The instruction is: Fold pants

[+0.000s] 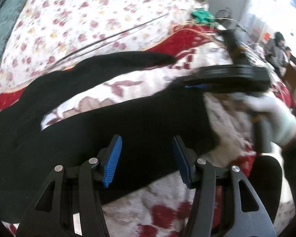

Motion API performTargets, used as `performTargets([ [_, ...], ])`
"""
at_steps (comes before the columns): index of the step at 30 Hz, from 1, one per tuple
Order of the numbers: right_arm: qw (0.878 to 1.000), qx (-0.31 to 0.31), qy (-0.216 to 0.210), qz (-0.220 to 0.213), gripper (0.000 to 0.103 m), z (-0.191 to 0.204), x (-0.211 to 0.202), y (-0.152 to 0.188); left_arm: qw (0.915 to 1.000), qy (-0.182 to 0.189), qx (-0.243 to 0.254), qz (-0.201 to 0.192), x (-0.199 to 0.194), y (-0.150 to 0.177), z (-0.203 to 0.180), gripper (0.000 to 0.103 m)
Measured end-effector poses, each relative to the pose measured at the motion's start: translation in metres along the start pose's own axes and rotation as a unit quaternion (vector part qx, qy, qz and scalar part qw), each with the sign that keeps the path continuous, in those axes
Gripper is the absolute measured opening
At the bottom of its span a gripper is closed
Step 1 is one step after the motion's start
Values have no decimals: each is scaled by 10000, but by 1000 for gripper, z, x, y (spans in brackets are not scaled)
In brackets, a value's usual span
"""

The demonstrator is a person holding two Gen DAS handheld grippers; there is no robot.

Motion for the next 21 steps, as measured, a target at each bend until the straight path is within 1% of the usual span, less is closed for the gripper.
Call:
performTargets([
  [2, 9993, -344, 159, 29, 54, 11, 12, 1, 9998, 26, 177, -59, -2, 2, -8, 53],
  [3, 9972, -670, 318, -22, 52, 19, 14, 2, 9997, -7, 258, -45, -1, 4, -11, 53],
  [4, 9959, -796, 419, -48, 46, 20, 16, 3, 9996, -23, 274, -20, 0, 5, -11, 53],
  [5, 9959, -746, 516, -53, 30, 19, 16, 6, 9997, -25, 259, 26, 2, 6, -11, 53],
  [6, 9969, -636, 445, -86, 25, 16, 15, 6, 9998, 9, 185, 83, 4, 8, -9, 53],
  [8, 9983, -448, 271, -242, 15, 13, 3, 9, 9999, 73, 39, 136, 5, 9, -6, 53],
  [11, 9982, -233, 116, -534, 12, 18, -27, 19, 9999, 49, -30, 132, 5, 7, 2, 53],
  [12, 9975, -182, 123, -673, 6, 22, -40, 21, 10000, 1, -59, 79, 4, 5, 7, 53],
  [14, 9951, 6, 242, -964, 5, 20, -68, 29, 9999, -54, -102, 83, 6, 5, 14, 53],
  [16, 9920, 240, 211, -1218, 5, 15, -91, 37, 9998, -52, -148, 146, 10, 8, 20, 53],
  [18, 9906, 339, 292, -1292, 5, 10, -104, 45, 9996, -68, -177, 214, 14, 10, 24, 53],
  [21, 9889, 575, 357, -1325, 4, -4, -117, 54, 9998, -93, -73, 177, 13, 10, 22, 53],
])
Point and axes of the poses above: each gripper's, at about its wrist camera, not at the fingertips, and x roughly the way its jaws point, z to its left, y to its underside, the point moved 9 cm from there along x, roughly the way its jaws point, and after that the axes turned 3 degrees about -x, right-handed, at the moved point
